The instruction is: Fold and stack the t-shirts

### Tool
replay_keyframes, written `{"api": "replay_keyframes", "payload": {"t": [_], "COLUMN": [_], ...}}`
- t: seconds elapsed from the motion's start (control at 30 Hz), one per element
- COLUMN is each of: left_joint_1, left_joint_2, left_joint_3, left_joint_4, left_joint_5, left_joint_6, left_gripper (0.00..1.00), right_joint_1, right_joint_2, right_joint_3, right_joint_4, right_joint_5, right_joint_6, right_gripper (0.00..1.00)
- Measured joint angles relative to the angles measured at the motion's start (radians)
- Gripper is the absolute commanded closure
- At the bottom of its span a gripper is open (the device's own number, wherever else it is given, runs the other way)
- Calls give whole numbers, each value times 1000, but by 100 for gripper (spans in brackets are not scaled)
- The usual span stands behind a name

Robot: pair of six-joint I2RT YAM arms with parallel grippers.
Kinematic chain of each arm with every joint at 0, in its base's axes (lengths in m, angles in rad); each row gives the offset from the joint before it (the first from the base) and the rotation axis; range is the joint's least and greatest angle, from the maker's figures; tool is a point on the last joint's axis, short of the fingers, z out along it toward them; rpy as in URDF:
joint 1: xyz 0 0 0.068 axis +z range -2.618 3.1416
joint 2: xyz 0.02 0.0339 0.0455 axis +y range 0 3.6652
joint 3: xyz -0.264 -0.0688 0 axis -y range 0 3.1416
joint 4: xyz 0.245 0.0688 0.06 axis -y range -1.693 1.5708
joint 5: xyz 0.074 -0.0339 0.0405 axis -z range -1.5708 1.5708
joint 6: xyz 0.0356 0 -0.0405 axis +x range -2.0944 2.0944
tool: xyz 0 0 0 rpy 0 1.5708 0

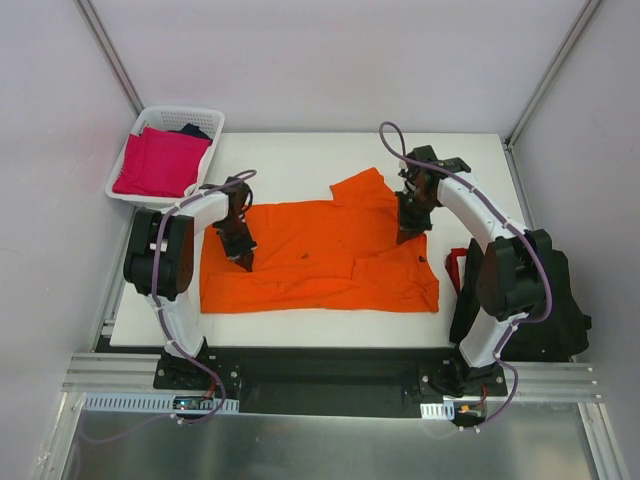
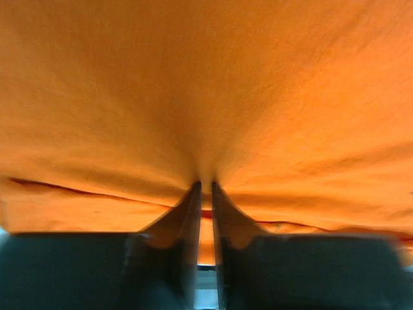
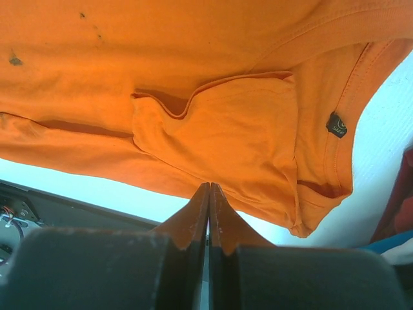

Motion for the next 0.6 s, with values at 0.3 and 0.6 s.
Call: {"api": "replay_keyframes", "payload": {"t": [0.3,0.6], "left_joint_1": [0,0], "left_joint_2": [-2,42], "left_joint_3": [69,320], "left_joint_4": [-12,-53], "left_joint_5": [-4,-27], "left_joint_6": [-11,-2], "left_gripper": [1,12], "right_joint_1": [0,-29], "right_joint_2": [11,129], "right_joint_3": [1,65], "right_joint_4": [9,20], "right_joint_5": [-5,-37], "right_joint_6": [-5,-29], "right_gripper": [96,89]}}
